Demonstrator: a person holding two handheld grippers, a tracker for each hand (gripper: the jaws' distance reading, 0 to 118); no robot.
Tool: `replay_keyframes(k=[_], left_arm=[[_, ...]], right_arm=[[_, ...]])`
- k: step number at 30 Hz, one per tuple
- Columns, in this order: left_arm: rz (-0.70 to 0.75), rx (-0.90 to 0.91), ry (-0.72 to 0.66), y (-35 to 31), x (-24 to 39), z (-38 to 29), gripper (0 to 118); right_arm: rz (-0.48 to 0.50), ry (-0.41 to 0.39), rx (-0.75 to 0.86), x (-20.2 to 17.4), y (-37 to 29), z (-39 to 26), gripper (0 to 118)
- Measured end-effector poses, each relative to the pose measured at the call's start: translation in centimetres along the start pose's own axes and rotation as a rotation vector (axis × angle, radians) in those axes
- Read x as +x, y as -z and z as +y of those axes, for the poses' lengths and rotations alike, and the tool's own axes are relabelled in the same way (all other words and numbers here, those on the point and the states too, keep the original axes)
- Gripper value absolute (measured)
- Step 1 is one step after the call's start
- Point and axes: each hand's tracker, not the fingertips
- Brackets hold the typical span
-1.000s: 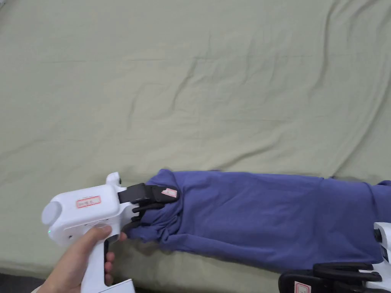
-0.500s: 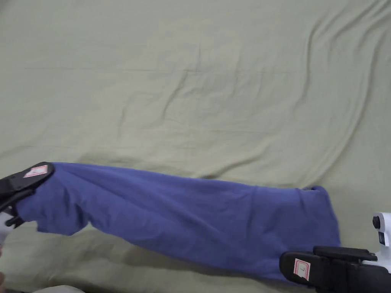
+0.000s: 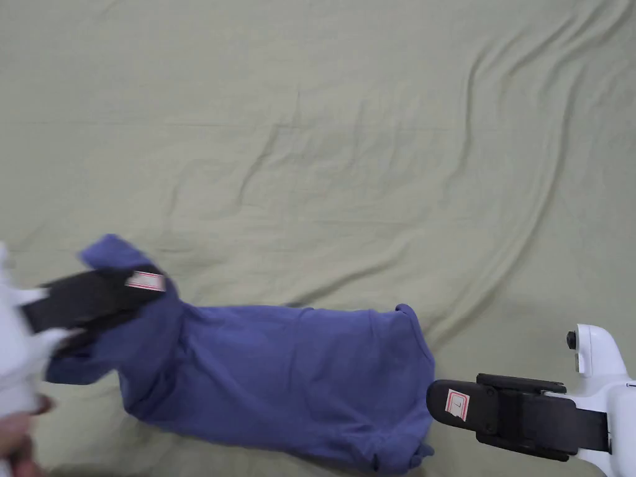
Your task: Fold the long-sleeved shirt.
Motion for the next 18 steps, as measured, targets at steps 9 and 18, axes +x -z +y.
replay_keyframes(k=[9,18], left_arm=[[0.18,-0.384,0.313,17.9,9.6,-12.4,4],[-0.101,-0.335,0.144,15.1,9.1,-12.6,118]], right_arm=[[-0.061,0.006,0.058,0.1,-4.7,-1.1,2],[-0.071,0.037,0.116,1.2,-6.5,-2.0,2]])
